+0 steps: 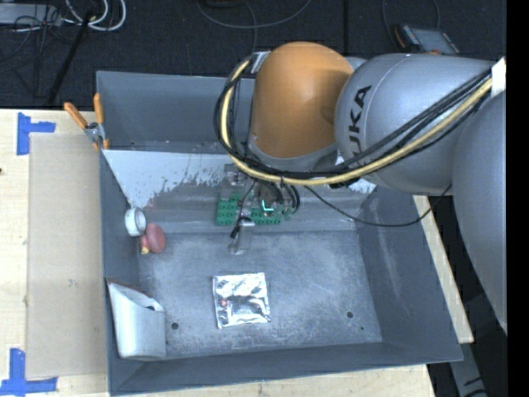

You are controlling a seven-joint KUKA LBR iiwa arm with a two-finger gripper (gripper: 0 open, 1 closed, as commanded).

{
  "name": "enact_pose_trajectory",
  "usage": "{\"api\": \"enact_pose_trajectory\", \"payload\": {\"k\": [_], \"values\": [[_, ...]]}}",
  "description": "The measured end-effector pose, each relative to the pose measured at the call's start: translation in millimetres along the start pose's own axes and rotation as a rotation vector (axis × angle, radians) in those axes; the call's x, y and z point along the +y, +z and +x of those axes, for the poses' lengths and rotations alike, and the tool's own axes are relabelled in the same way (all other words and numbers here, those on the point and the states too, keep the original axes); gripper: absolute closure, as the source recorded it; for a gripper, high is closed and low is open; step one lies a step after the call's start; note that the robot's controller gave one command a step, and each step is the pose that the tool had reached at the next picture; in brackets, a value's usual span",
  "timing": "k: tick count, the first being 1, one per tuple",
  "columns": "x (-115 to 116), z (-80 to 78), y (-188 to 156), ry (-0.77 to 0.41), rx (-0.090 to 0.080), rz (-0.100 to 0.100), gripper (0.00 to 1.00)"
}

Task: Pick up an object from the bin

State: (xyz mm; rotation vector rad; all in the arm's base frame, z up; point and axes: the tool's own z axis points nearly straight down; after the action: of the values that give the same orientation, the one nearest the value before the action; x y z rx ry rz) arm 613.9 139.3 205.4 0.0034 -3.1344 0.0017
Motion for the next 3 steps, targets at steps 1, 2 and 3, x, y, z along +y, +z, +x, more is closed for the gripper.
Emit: {"api": "enact_pose_trajectory", "payload": {"k": [1, 2, 3], "values": [[-11, 48.3, -1, -0.215, -0.005, 0.0, 0.0], [-12, 47.7, -1, -0.211, -0.006, -0.001, 1.0], [25, 146.9, 63, -0.197, 0.005, 0.0, 1.0]]}}
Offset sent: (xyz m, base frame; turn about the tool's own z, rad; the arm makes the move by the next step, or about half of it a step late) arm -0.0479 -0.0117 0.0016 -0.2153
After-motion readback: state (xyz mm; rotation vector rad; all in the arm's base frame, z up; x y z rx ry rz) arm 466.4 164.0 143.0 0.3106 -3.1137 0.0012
